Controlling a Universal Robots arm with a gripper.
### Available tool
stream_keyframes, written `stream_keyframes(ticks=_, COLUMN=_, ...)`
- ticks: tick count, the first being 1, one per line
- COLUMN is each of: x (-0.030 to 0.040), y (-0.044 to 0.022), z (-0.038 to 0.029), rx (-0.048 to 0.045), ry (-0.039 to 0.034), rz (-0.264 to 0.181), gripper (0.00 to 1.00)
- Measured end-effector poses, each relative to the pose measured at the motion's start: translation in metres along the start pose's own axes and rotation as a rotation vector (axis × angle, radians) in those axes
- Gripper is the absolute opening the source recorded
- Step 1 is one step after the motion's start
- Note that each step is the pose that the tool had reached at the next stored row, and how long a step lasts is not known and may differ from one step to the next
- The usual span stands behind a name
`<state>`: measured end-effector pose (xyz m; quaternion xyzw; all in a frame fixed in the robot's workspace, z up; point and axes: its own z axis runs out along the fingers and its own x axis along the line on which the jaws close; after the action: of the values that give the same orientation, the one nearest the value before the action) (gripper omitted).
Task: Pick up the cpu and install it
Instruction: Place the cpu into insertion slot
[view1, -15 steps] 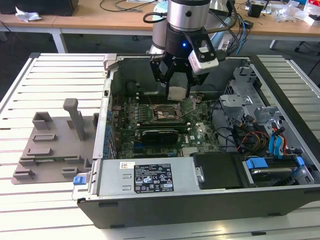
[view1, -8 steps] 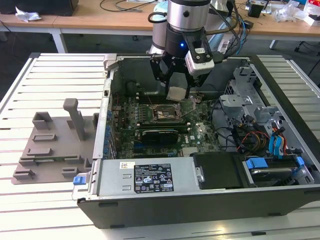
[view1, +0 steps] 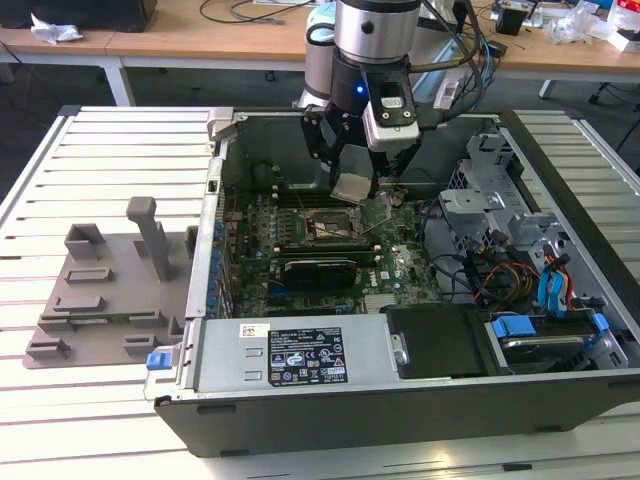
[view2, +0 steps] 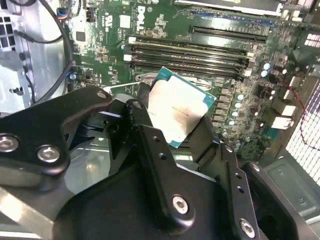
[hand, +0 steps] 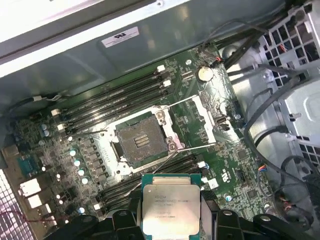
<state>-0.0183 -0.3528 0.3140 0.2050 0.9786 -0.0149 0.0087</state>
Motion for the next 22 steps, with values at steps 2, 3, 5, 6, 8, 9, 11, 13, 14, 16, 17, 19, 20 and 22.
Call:
stream_keyframes(ticks=2, x=0.0000, y=0.0000, z=0.0002, rx=0.0010, ry=0.0011, rz=0.044, gripper=0.55)
stream_keyframes(ticks=3, x=0.0000, y=0.0000, z=0.0002, rx=0.0015, ry=0.0017, rz=0.066, gripper=0.55)
stream_keyframes(ticks=5, x=0.0000, y=0.0000, z=0.0003, rx=0.0023, ry=0.0026, rz=0.100, gripper=0.55)
stream_keyframes(ticks=6, x=0.0000, y=0.0000, z=0.0004, rx=0.0027, ry=0.0030, rz=0.118, gripper=0.55)
stream_keyframes(ticks=8, x=0.0000, y=0.0000, z=0.0004, rx=0.0032, ry=0.0035, rz=0.138, gripper=0.55)
stream_keyframes(ticks=9, x=0.0000, y=0.0000, z=0.0005, rx=0.0034, ry=0.0039, rz=0.152, gripper=0.55)
stream_keyframes(ticks=11, x=0.0000, y=0.0000, z=0.0006, rx=0.0042, ry=0.0047, rz=0.185, gripper=0.55)
stream_keyframes(ticks=13, x=0.0000, y=0.0000, z=0.0006, rx=0.0050, ry=0.0055, rz=0.215, gripper=0.55)
stream_keyframes(ticks=14, x=0.0000, y=0.0000, z=0.0007, rx=0.0052, ry=0.0060, rz=0.231, gripper=0.55)
stream_keyframes(ticks=16, x=0.0000, y=0.0000, z=0.0007, rx=0.0059, ry=0.0066, rz=0.259, gripper=0.55)
stream_keyframes(ticks=17, x=0.0000, y=0.0000, z=0.0008, rx=0.0061, ry=0.0068, rz=0.267, gripper=0.55)
stream_keyframes(ticks=19, x=0.0000, y=0.0000, z=0.0008, rx=0.0065, ry=0.0073, rz=0.284, gripper=0.55)
stream_keyframes(ticks=20, x=0.0000, y=0.0000, z=0.0008, rx=0.0069, ry=0.0077, rz=0.301, gripper=0.55)
stream_keyframes(ticks=22, x=0.0000, y=0.0000, z=0.0010, rx=0.0084, ry=0.0093, rz=0.364, gripper=0.55)
